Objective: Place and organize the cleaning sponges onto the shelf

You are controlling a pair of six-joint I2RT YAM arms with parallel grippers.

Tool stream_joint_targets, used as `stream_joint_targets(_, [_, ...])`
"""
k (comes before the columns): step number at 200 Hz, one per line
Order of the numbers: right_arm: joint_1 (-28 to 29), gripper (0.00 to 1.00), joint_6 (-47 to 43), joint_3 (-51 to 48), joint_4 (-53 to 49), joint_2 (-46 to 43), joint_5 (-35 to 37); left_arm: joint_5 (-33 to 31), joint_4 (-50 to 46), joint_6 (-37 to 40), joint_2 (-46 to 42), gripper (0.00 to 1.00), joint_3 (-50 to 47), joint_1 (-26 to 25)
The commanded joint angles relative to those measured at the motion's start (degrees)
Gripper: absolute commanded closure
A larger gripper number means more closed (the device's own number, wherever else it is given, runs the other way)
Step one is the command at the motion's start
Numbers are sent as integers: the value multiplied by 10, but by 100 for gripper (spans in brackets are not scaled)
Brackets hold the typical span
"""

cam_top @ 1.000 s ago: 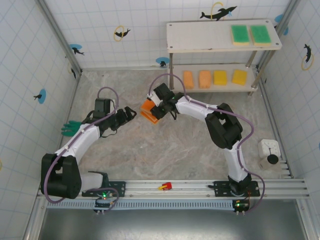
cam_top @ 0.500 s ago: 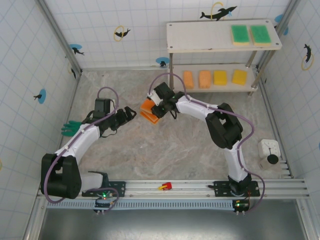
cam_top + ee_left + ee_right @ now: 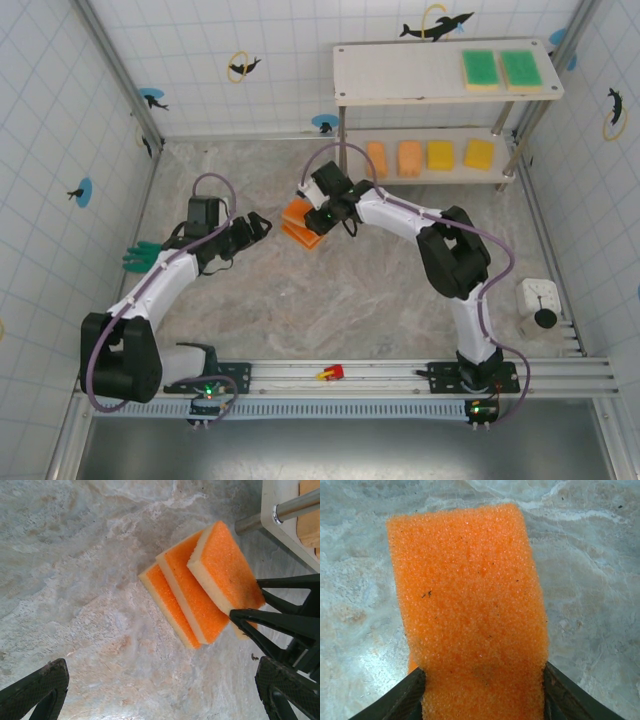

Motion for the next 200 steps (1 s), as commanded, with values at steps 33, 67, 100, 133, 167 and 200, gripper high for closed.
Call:
stream_joint_targets(33, [-8, 45, 12, -11, -13, -56, -29, -9, -14, 21, -13, 3, 0, 5])
stream_joint_targets(67, [-16, 45, 12, -13, -20, -63, -47, -8, -14, 20, -13, 3, -1, 8])
stream_joint_targets(100, [-23, 46, 12, -12, -31, -77, -45, -6, -15, 21, -14, 3, 2, 6])
stream_joint_targets(133, [-33, 46, 27, 17, -67, -99, -37, -7, -15, 21, -16, 3, 4, 6])
stream_joint_targets(167, [-37, 46, 34, 57, -113, -122, -21, -5, -14, 22, -12, 3, 6, 6])
stream_joint_targets(200, [-48, 47, 45, 122, -177, -125, -18, -2, -12, 24, -10, 3, 7, 6])
